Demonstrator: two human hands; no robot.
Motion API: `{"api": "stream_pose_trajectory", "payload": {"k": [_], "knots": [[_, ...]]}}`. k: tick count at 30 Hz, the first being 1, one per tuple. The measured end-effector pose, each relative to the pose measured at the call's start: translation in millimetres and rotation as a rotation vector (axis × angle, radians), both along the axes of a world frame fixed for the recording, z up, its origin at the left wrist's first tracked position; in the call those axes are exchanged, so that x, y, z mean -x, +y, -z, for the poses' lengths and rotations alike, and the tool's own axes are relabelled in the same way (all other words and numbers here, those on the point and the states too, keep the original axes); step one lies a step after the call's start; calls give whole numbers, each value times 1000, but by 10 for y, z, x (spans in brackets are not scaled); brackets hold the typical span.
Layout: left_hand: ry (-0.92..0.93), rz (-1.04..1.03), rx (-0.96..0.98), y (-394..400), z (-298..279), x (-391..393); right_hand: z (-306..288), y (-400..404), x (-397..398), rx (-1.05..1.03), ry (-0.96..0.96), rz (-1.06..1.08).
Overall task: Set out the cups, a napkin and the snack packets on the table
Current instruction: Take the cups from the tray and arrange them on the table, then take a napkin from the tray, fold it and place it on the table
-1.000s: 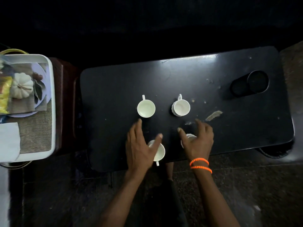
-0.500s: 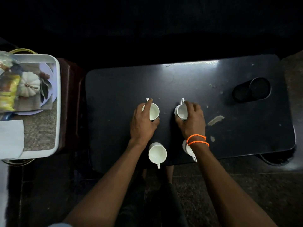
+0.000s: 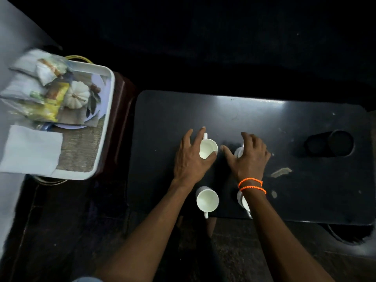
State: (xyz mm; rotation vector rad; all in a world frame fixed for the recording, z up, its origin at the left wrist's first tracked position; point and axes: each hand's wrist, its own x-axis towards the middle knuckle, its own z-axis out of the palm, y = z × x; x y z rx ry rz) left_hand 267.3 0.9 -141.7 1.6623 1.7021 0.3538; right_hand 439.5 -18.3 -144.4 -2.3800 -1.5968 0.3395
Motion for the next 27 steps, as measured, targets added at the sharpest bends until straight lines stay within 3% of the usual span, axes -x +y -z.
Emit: {"api": "stream_pose_trajectory", "payload": {"k": [7, 15, 18, 22, 25, 27], "knots": [[10, -293, -88, 37, -266, 802, -304, 420, 864, -97, 91, -305], [71, -548, -183, 15, -619, 2231, -461, 775, 2580, -140, 221, -660], [74, -661, -189, -51, -619, 2817, -422, 793, 3246, -64, 369, -782], [116, -838, -142, -43, -495, 3439, -300, 891, 3935, 107, 411, -962], [170, -897, -254, -116, -421, 3680, -234, 981, 4346, 197, 418, -927], [234, -1066, -284, -211, -380, 3818, -191, 1029, 4573, 237, 328, -880]]}}
